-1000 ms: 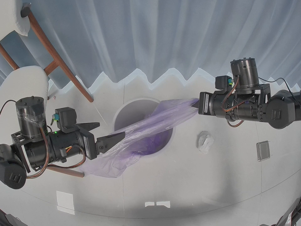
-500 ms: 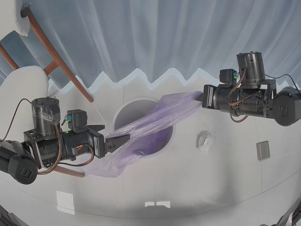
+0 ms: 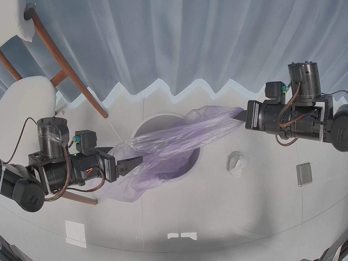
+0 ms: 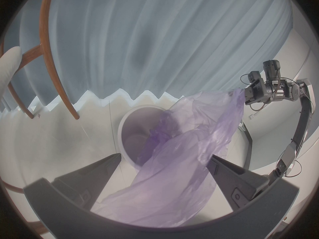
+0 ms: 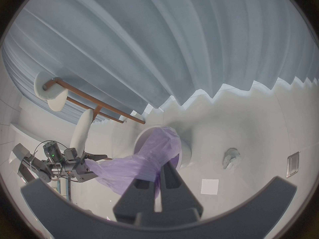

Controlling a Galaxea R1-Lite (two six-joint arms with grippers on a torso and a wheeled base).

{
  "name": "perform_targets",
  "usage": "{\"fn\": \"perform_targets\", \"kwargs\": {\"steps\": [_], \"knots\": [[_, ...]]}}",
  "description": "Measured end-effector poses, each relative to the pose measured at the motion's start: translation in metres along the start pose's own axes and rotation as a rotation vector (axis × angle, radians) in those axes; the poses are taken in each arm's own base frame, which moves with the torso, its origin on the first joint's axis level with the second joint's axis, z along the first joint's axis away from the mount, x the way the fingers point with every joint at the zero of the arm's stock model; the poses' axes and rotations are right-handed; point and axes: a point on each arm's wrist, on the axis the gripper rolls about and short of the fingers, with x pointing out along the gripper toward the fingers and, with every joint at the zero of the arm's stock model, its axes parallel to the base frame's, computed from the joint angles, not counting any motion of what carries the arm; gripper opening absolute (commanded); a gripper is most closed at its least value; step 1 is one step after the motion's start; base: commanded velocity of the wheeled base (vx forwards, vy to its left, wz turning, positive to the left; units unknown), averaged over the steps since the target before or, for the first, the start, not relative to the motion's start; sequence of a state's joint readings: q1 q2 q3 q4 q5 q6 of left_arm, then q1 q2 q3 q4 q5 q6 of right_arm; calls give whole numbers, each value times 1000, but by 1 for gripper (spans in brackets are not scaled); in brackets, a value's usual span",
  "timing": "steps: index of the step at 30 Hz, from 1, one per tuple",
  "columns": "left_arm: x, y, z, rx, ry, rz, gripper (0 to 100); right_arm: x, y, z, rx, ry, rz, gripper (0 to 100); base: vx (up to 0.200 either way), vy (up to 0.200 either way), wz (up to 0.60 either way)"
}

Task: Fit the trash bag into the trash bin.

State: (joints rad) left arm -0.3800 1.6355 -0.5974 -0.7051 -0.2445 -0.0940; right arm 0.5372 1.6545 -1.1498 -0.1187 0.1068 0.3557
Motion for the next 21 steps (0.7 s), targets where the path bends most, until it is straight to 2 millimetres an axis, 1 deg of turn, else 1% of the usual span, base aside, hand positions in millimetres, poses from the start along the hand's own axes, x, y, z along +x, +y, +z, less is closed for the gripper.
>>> {"fn": "perform_targets", "kwargs": {"steps": [5, 13, 21], "knots": [[-2, -2, 2, -3, -10, -7, 100, -7, 0, -1, -1, 1, 16, 0, 0, 0, 0], [-7, -6, 12, -23, -48, -26, 100, -10, -1, -10, -7, 30, 14, 0, 0, 0, 0], [-10, 3, 11, -43, -53, 30, 100, -15, 3, -6, -13, 1, 33, 0, 0, 0, 0]]}}
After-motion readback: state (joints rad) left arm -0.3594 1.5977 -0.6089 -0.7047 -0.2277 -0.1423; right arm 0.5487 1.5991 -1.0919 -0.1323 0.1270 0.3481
